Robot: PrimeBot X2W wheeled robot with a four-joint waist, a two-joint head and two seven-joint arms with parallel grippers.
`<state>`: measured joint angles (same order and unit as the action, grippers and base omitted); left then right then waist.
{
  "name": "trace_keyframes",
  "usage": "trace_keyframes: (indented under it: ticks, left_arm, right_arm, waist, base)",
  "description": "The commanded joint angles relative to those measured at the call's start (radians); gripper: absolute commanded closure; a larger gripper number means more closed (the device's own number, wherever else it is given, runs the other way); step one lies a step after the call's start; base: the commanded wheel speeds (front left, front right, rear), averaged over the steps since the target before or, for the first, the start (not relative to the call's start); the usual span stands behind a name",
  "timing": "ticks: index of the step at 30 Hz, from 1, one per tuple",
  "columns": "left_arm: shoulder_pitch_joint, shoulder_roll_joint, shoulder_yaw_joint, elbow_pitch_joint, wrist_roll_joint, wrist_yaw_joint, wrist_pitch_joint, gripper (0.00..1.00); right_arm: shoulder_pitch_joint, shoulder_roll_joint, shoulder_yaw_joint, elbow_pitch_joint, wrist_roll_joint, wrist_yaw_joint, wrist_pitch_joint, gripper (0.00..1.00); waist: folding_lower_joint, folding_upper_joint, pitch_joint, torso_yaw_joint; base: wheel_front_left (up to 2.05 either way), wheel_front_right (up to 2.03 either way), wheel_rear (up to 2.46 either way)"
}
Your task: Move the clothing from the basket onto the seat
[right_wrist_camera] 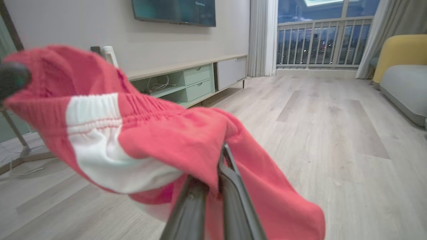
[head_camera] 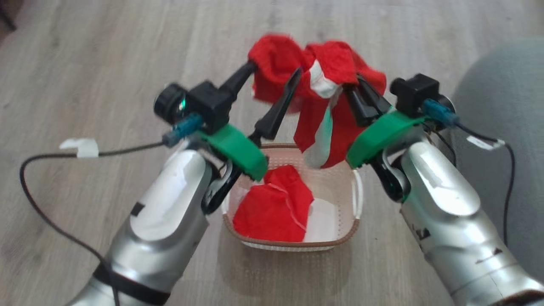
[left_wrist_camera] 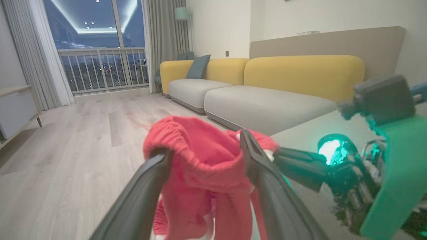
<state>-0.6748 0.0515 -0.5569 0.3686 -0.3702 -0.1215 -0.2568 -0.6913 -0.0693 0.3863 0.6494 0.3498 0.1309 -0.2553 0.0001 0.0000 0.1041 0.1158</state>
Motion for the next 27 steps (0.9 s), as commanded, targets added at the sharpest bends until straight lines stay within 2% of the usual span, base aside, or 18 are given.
trace_keyframes:
  ticks: [1, 9, 11, 16, 27]
  left_arm:
    - [-0.016, 0.028, 0.025, -0.016, -0.008, -0.006, -0.005, 0.0]
    - [0.023, 0.088, -0.053, -0.007, -0.072, -0.009, -0.005, 0.0]
    - [0.027, 0.094, -0.057, -0.009, -0.079, -0.009, -0.005, 0.0]
    - [0.05, 0.119, -0.061, -0.02, -0.094, -0.009, -0.005, 0.0]
    - [0.098, 0.132, -0.029, -0.06, -0.097, -0.009, -0.005, 0.0]
  right_arm:
    - [0.003, 0.019, -0.019, -0.051, -0.015, 0.0, -0.006, 1.0]
    - [0.035, 0.019, -0.075, -0.113, -0.047, 0.0, -0.006, 1.0]
    - [0.038, 0.019, -0.081, -0.119, -0.048, 0.0, -0.006, 1.0]
    - [0.044, 0.019, -0.088, -0.15, -0.052, 0.0, -0.006, 1.0]
    - [0.069, 0.019, -0.112, -0.196, -0.037, 0.0, -0.006, 1.0]
  waist:
    - [-0.0001, 0.0, -0.004, -0.051]
    - [-0.0001, 0.0, -0.001, -0.193]
    - [-0.0001, 0.0, 0.002, -0.208]
    - [-0.0001, 0.0, 0.008, -0.305]
    - [-0.0001, 0.0, 0.0, -0.513]
  base:
    - [0.0, 0.0, 0.0]
    - [0.0, 0.0, 0.0]
    - [0.0, 0.0, 0.0]
    - [0.0, 0.0, 0.0]
    - [0.0, 0.0, 0.0]
